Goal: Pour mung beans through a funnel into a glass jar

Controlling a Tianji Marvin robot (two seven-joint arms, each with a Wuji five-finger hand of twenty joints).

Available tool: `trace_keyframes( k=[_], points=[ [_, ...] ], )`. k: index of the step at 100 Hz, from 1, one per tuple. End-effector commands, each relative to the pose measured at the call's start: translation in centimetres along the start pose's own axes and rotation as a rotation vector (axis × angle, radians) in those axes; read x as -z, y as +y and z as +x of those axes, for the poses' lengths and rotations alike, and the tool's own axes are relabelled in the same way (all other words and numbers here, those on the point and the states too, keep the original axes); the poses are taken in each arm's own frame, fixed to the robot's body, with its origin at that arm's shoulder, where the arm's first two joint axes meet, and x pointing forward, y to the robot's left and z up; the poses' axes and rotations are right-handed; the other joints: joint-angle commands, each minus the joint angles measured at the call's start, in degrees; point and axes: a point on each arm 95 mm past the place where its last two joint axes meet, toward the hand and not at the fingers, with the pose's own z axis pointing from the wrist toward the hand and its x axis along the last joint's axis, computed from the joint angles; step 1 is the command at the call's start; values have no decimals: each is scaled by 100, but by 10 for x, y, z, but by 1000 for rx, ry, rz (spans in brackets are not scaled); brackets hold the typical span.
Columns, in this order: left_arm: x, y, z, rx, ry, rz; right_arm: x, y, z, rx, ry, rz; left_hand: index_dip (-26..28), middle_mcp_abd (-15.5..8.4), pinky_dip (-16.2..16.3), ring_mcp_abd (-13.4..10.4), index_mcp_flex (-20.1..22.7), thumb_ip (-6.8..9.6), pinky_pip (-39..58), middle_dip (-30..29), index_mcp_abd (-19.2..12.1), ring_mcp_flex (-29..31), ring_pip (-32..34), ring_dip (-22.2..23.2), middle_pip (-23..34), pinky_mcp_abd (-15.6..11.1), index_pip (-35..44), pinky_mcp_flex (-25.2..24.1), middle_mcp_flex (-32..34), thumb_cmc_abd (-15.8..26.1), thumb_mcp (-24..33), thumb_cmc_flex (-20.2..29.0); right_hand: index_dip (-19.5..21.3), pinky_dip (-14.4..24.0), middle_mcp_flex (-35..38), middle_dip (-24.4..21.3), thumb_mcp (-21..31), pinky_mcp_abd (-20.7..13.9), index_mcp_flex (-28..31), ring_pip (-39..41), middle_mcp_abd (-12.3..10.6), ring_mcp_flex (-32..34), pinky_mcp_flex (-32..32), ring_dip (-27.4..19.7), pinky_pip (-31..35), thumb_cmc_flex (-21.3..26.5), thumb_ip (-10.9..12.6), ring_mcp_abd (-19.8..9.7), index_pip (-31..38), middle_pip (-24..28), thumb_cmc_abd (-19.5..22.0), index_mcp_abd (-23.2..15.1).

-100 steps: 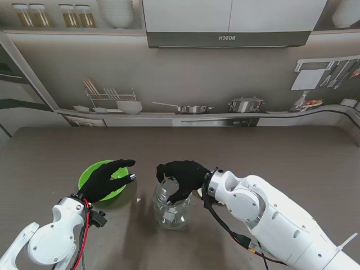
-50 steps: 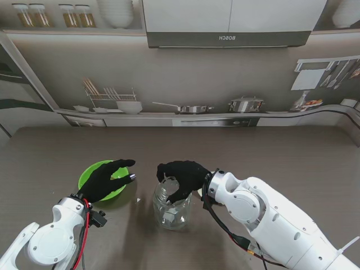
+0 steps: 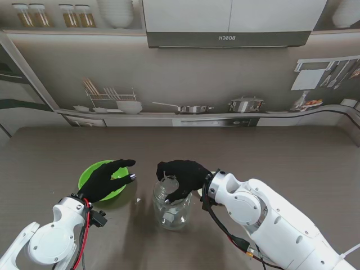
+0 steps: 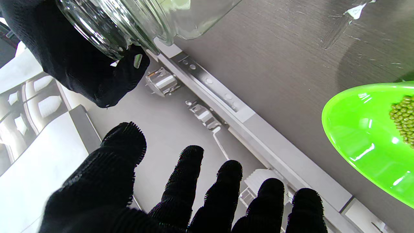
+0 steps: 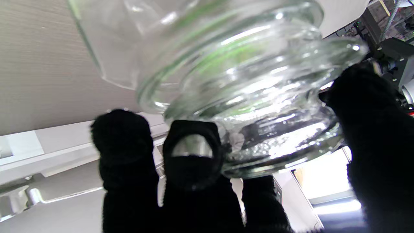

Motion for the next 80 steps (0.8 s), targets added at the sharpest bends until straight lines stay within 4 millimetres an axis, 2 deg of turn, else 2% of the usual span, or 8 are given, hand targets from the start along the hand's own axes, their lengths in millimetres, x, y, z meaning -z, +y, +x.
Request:
trace_keyframes(
  k=[1,47,80],
  points=[
    [0,2,2,4,1,-18,-4,3,8,-4,16,-7,-10,-50,79,-31,-26,138,-124,53,-149,-81,-60,-31,7,-189,-55,-94,45,177,-105,40,168,-62,898,-289,1454,-81,269,59,-1131,130,127,68,185,1343,481,-730,1447,615,810,-44],
    [1,2,1,2,1,-15,0,16,9,-43,-19,-48,-12,-55,79,-37,-29,137,-125,53,-146,-78,-59,-30,7,-194,-58,-98,43,184,-109,43,144,-70,917,-331,1450,-55,281,83,-1107,131,143,85,194,1362,487,-721,1457,582,803,-17],
    [1,2,1,4,-1,-16,18,35,-1,-82,-107,-96,-14,-58,80,-37,-40,139,-124,53,-150,-78,-59,-29,7,-187,-62,-95,47,188,-102,51,124,-73,927,-342,1451,-21,297,102,-1075,129,141,94,196,1388,492,-692,1462,589,791,6]
  ],
)
